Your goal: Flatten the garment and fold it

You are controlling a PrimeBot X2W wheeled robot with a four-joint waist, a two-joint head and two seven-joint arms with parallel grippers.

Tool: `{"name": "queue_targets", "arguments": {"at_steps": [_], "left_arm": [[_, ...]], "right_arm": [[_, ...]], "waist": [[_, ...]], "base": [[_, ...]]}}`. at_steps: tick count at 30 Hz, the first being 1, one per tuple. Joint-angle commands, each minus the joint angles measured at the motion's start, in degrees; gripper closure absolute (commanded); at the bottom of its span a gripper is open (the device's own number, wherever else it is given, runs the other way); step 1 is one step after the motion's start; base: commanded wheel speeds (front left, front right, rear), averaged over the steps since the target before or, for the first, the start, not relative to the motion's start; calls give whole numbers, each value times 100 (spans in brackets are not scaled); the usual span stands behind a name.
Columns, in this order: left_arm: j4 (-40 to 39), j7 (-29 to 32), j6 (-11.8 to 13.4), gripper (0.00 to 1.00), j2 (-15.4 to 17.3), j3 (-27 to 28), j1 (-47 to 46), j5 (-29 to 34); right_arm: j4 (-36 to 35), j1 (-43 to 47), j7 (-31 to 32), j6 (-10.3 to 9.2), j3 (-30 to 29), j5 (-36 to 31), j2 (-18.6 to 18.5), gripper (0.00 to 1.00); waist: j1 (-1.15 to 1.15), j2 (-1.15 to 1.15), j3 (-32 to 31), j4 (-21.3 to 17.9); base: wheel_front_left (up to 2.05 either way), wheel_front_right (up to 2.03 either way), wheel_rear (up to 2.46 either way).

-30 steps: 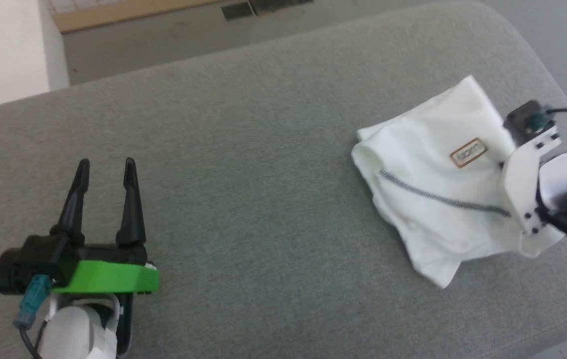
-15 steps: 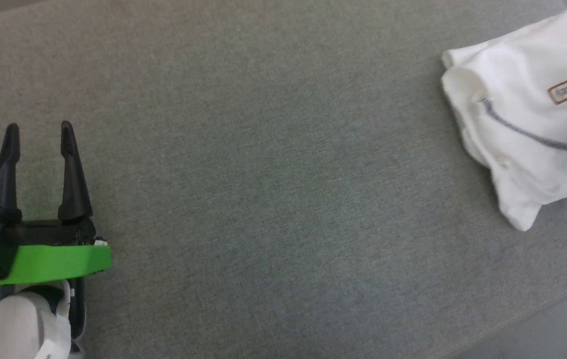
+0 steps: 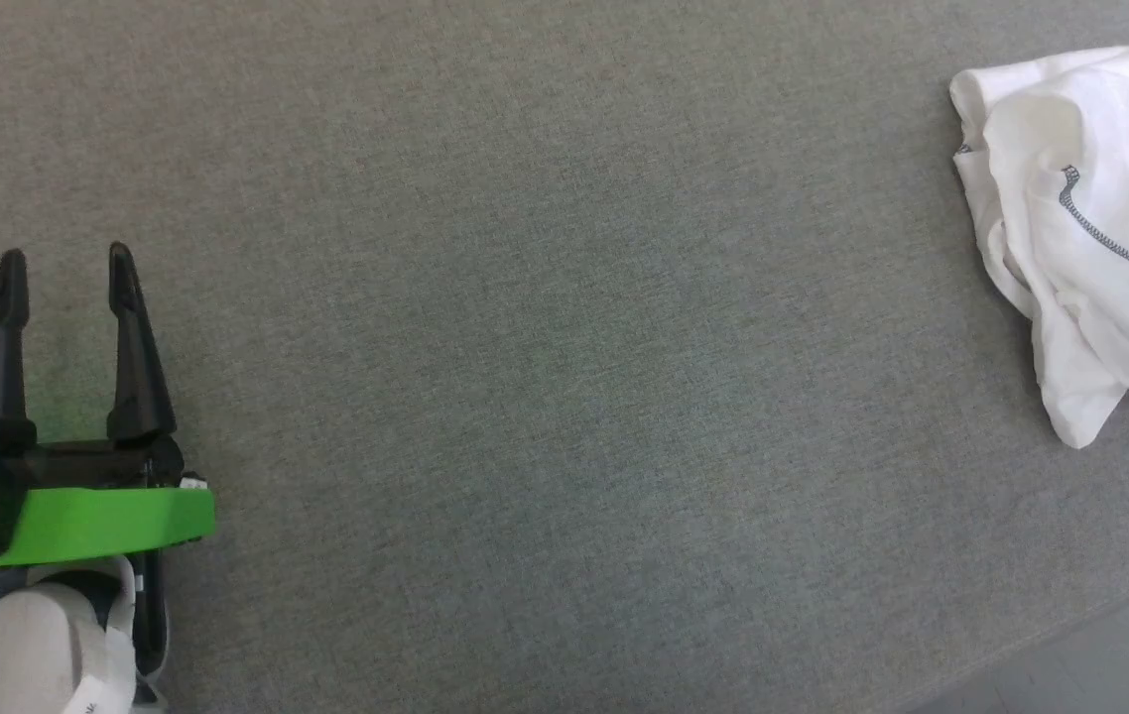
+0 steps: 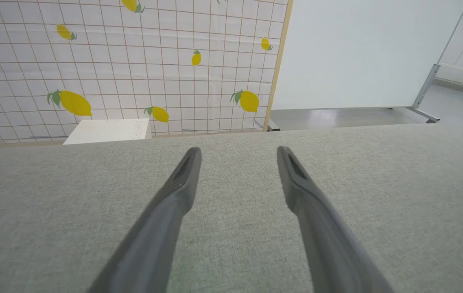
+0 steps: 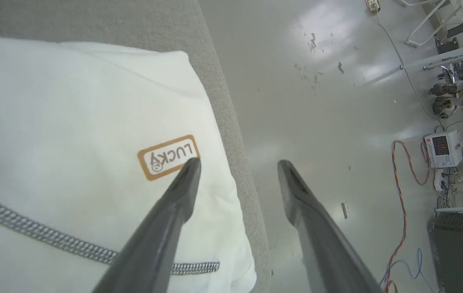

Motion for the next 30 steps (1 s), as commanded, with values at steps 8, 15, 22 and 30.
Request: {"name": "queue_targets", "arguments": {"at_steps": [8, 15, 22, 30], "left_arm": [[343, -162, 53, 0, -134, -42, 1, -118], [640, -253, 148, 0, -278, -57, 26, -113], [762, -281, 332, 0, -415, -31, 152, -67], [839, -287, 472, 0, -528, -12, 406, -78]], "right_arm": [[-1355, 98, -1109, -11, 210, 782, 440, 0], [-2813, 713, -2248, -11, 336, 1250, 987, 0], [-3748, 1526, -3066, -11, 458, 1442, 1705, 0], [-3877, 2525, -3831, -11, 522, 1416, 2329, 0]], "waist": [[-1, 0, -953, 420], [-1, 0, -1639, 939], [-1, 0, -2172, 1433], [-1, 0, -2617, 1793]], "base": [[0, 0, 0], [0, 0, 0], [0, 0, 0], [0, 0, 0]]}}
